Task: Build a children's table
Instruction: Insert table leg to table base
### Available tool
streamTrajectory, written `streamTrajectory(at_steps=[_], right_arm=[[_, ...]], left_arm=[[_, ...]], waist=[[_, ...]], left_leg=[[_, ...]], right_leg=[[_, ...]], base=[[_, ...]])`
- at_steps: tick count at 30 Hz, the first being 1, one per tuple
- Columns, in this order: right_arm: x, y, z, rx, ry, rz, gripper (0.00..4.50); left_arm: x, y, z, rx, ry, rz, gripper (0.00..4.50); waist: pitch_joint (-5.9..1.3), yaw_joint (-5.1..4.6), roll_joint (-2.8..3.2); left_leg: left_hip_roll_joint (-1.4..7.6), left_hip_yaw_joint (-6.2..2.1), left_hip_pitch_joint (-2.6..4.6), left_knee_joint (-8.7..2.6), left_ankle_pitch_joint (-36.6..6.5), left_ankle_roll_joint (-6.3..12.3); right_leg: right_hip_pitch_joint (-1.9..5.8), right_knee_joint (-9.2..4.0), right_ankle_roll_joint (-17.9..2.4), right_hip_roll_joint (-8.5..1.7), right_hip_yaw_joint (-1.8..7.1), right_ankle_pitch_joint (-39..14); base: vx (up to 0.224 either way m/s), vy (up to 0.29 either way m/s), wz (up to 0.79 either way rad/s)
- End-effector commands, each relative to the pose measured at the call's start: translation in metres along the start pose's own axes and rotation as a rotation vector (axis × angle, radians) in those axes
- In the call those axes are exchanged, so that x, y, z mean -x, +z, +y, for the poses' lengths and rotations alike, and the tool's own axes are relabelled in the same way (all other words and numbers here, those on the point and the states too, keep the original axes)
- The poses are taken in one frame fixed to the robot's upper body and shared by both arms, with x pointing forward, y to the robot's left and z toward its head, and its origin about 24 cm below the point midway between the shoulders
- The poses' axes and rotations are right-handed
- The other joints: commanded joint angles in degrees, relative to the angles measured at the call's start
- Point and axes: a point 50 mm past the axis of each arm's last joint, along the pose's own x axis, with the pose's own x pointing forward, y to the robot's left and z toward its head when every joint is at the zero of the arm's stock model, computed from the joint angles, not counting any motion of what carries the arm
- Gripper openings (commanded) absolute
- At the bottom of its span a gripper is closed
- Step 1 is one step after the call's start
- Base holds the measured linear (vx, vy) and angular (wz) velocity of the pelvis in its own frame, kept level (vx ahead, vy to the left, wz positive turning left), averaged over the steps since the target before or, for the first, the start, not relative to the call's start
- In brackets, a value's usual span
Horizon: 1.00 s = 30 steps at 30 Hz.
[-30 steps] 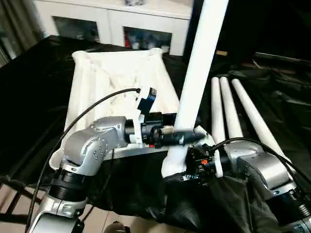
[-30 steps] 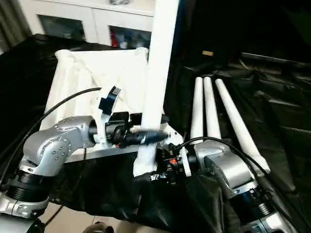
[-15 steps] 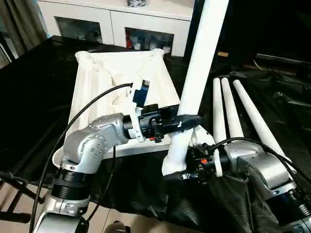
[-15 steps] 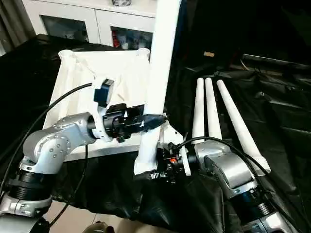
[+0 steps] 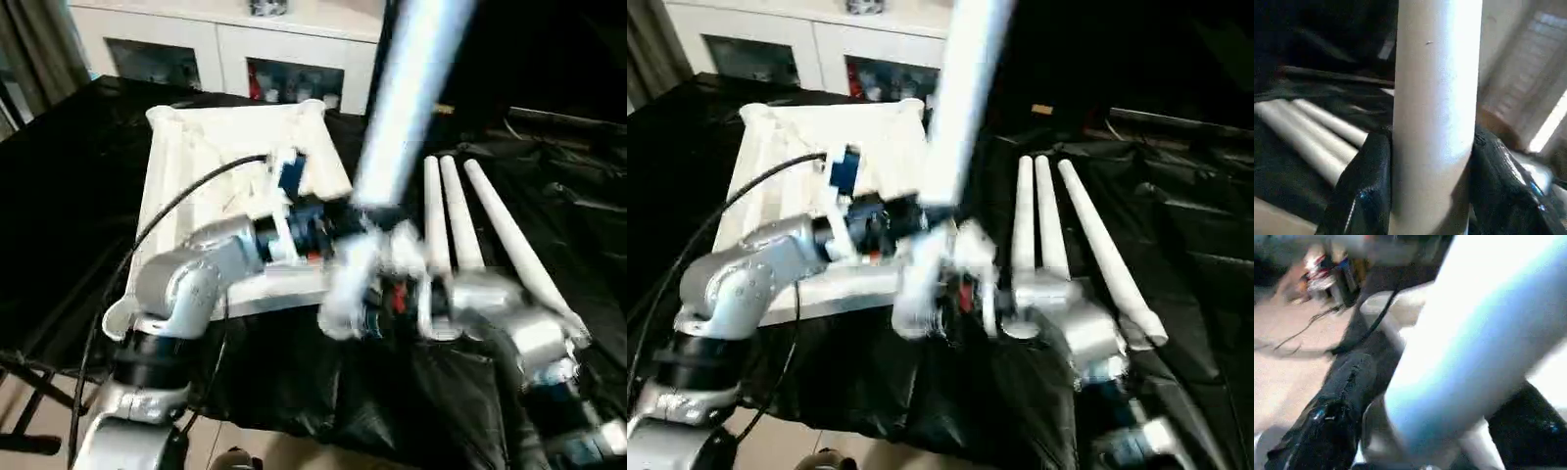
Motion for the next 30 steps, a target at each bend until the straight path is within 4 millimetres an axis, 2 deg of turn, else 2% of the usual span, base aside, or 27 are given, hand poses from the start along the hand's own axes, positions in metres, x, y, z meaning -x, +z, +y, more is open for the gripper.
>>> streamTrajectory(at_steps=[1, 2, 3, 4, 5, 10, 15, 18, 23, 26, 30], right_arm=[[0.011, 0.015, -0.008, 0.008, -0.095, -0.102, 3.85], [0.011, 0.015, -0.008, 0.008, -0.095, -0.102, 3.84], [0.016, 0.019, -0.013, -0.001, -0.147, -0.142, 3.84], [0.019, 0.022, -0.016, -0.007, -0.180, -0.168, 3.84], [0.023, 0.024, -0.019, -0.020, -0.208, -0.192, 3.84], [0.026, 0.026, -0.021, -0.081, -0.255, -0.209, 3.84], [0.020, 0.024, -0.019, -0.114, -0.258, -0.197, 3.84], [0.014, 0.026, -0.013, -0.124, -0.198, -0.205, 3.84], [0.009, 0.026, -0.012, -0.113, -0.179, -0.182, 3.84], [0.002, 0.027, -0.012, -0.114, -0.186, -0.165, 3.84], [-0.017, 0.026, -0.011, -0.070, -0.257, -0.088, 3.84]], left_arm=[[0.004, 0.020, 0.013, -0.026, 0.115, -0.063, 1.88], [0.004, 0.020, 0.013, -0.026, 0.115, -0.063, 1.88], [0.007, 0.024, 0.018, -0.023, 0.159, -0.076, 1.88], [0.009, 0.026, 0.021, -0.023, 0.185, -0.084, 1.88], [0.010, 0.028, 0.022, -0.018, 0.195, -0.089, 1.88], [0.011, 0.035, 0.019, -0.013, 0.195, -0.114, 1.88], [0.008, 0.037, 0.013, -0.007, 0.160, -0.117, 1.88], [0.005, 0.038, 0.011, -0.003, 0.145, -0.116, 1.88], [0.003, 0.039, 0.009, -0.010, 0.138, -0.112, 1.88], [0.001, 0.038, 0.008, -0.039, 0.158, -0.095, 1.88], [-0.008, 0.036, 0.009, -0.113, 0.273, -0.041, 1.88]], waist=[[-4.53, 0.22, 0.14], [-4.51, 0.20, 0.15], [-4.56, 0.12, -0.46], [-4.62, 0.31, -0.08], [-4.63, 0.23, -0.41], [-4.70, 0.34, -0.35], [-4.56, 0.32, -0.49], [-4.53, 0.33, -0.48], [-4.54, 0.29, -0.54], [-4.55, 0.26, -0.50], [-4.48, 0.10, -0.53]], left_leg=[[2.40, -1.45, 1.25, -3.46, -6.0, 1.13], [2.31, -1.40, 1.17, -3.45, -5.8, 1.25], [2.26, -1.46, 1.06, -3.50, -5.4, 1.44], [2.29, -1.46, 1.09, -3.44, -5.0, 1.56], [2.22, -1.42, 0.99, -3.38, -4.3, 1.81], [2.12, -1.30, 0.87, -3.21, -2.2, 2.80], [2.24, -1.30, 0.85, -3.33, -3.5, 2.16], [2.23, -1.29, 0.91, -3.37, -3.9, 1.94], [2.18, -1.32, 0.77, -3.36, -3.1, 1.89], [2.21, -1.32, 0.78, -3.37, -3.1, 1.89], [2.31, -1.43, 0.91, -3.51, -3.3, 0.90]], right_leg=[[3.14, -4.28, -12.5, -4.37, 2.65, -1.2], [3.08, -4.27, -12.6, -4.34, 2.66, -0.7], [3.26, -4.22, -12.7, -4.31, 2.48, -0.2], [3.18, -4.05, -12.9, -4.51, 2.56, 0.1], [3.25, -4.02, -12.9, -4.45, 2.53, 0.5], [3.19, -3.75, -13.4, -4.37, 2.49, 2.4], [3.13, -4.05, -12.8, -4.57, 2.48, -0.6], [3.12, -4.20, -12.3, -4.62, 2.53, -1.7], [3.14, -4.05, -12.0, -4.53, 2.52, -0.6], [3.10, -4.08, -12.0, -4.57, 2.51, -0.5], [3.00, -4.17, -11.3, -4.54, 2.52, -2.0]], base=[[0.000, 0.000, 0.00], [0.000, 0.000, 0.00], [0.000, 0.000, 0.00], [0.000, 0.000, 0.00], [0.000, 0.000, 0.00], [0.000, 0.000, 0.00], [0.000, 0.000, 0.00], [0.000, 0.000, 0.00], [0.000, 0.000, 0.00], [0.000, 0.000, 0.00], [0.000, 0.000, 0.00]])
